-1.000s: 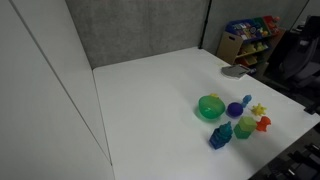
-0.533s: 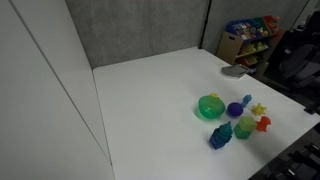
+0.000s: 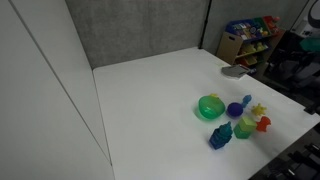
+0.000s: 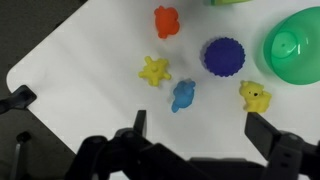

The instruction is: Put the blue object inside the bowl

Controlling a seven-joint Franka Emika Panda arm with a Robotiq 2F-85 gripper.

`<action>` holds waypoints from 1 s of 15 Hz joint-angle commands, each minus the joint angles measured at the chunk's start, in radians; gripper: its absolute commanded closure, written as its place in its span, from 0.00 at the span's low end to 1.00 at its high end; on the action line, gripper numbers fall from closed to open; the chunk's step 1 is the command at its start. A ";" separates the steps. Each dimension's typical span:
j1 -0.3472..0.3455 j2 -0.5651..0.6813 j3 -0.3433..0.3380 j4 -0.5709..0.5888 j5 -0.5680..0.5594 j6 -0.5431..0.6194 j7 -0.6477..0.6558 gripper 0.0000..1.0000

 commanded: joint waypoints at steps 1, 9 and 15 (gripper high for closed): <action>0.011 0.123 -0.007 0.036 -0.001 0.098 0.098 0.00; 0.038 0.386 -0.023 0.197 0.023 0.143 0.180 0.00; 0.043 0.558 -0.031 0.335 0.030 0.125 0.191 0.00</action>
